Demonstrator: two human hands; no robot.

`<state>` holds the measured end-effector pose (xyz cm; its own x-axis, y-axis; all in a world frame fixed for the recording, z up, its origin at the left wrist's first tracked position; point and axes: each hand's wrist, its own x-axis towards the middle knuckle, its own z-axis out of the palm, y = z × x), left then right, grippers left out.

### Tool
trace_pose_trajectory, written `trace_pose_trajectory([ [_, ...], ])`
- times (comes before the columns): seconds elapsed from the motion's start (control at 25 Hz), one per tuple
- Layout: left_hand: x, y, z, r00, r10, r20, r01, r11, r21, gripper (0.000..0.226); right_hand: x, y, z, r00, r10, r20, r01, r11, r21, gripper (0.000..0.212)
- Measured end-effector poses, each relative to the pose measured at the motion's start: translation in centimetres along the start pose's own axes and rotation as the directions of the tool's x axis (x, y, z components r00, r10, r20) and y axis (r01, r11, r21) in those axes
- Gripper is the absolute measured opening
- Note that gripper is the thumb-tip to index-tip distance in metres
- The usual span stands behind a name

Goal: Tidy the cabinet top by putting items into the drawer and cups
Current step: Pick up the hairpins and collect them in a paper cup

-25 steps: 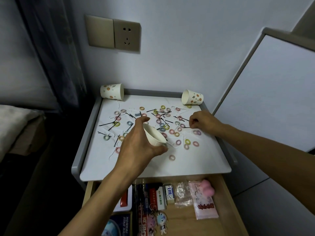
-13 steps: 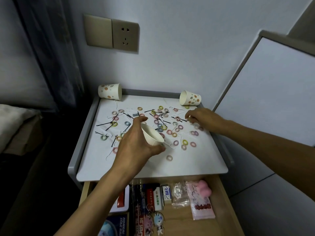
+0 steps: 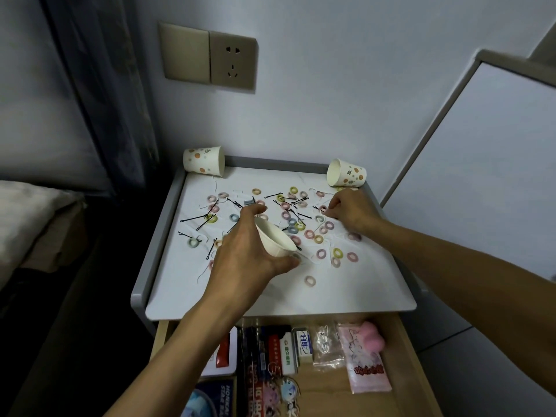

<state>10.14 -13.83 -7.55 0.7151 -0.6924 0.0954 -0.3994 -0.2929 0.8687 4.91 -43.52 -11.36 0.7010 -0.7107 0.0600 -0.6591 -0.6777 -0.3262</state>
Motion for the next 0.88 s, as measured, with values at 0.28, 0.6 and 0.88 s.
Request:
trace_pose_trajectory([
  [0.28, 0.1, -0.1, -0.1, 1.000, 0.002, -0.001, -0.002, 1.000, 0.003, 0.097, 0.7, 0.3, 1.0, 0.998, 0.052, -0.019, -0.050, 0.994, 0.093, 0.011],
  [0.6, 0.3, 0.0, 0.1, 1.000, 0.011, -0.005, -0.011, 1.000, 0.008, 0.098, -0.5, 0.2, 0.7, 0.998, -0.056, -0.030, 0.042, 0.935, -0.353, 0.017],
  [0.88, -0.1, 0.3, 0.0, 1.000, 0.006, -0.001, -0.006, 1.000, 0.021, 0.099, -3.7, -3.8, -7.3, 0.967, -0.253, 0.029, 0.244, 0.952, 0.184, 0.012],
])
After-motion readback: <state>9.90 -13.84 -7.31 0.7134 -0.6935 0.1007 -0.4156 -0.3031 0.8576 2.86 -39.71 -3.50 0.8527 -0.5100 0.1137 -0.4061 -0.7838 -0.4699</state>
